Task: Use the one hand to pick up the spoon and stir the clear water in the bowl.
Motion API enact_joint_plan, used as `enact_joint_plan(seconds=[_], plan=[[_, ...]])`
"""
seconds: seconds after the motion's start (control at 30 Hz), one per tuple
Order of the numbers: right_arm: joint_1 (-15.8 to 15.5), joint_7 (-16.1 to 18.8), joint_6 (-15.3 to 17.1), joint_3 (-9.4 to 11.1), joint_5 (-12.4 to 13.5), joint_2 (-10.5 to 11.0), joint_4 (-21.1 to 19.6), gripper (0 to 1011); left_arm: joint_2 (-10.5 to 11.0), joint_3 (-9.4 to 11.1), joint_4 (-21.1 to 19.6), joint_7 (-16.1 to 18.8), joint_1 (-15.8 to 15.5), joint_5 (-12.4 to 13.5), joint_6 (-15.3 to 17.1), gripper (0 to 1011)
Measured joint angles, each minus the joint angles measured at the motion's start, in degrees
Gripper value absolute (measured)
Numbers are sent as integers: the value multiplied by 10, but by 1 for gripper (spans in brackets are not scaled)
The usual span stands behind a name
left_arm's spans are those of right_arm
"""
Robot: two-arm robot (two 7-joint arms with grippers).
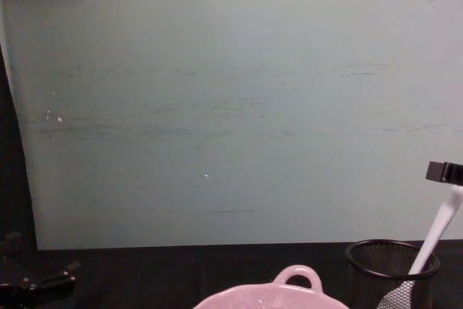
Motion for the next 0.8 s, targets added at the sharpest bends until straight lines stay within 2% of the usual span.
enact_joint_plan(seconds=[0.07, 0.13, 0.17, 0.23, 0.33, 0.57, 0.8], plan=[[-4, -8, 18, 0, -1, 14, -16, 814, 0, 0, 0, 0, 0, 0, 0, 1011], [-8, -13, 31, 1, -3, 25, -28, 841, 0, 0, 0, 0, 0, 0, 0, 1011], [-10, -16, 36, 1, -4, 30, -34, 901, 0, 0, 0, 0, 0, 0, 0, 1011], [-18, -26, 55, 4, -5, 49, -57, 950, 0, 0, 0, 0, 0, 0, 0, 1011], [-26, -33, 67, 7, -5, 61, -73, 998, 0, 0, 0, 0, 0, 0, 0, 1011], [-62, -54, 102, 20, -4, 101, -123, 1004, 0, 0, 0, 0, 0, 0, 0, 1011], [-89, -76, 132, 24, -11, 128, -143, 1004, 0, 0, 0, 0, 0, 0, 0, 1011]])
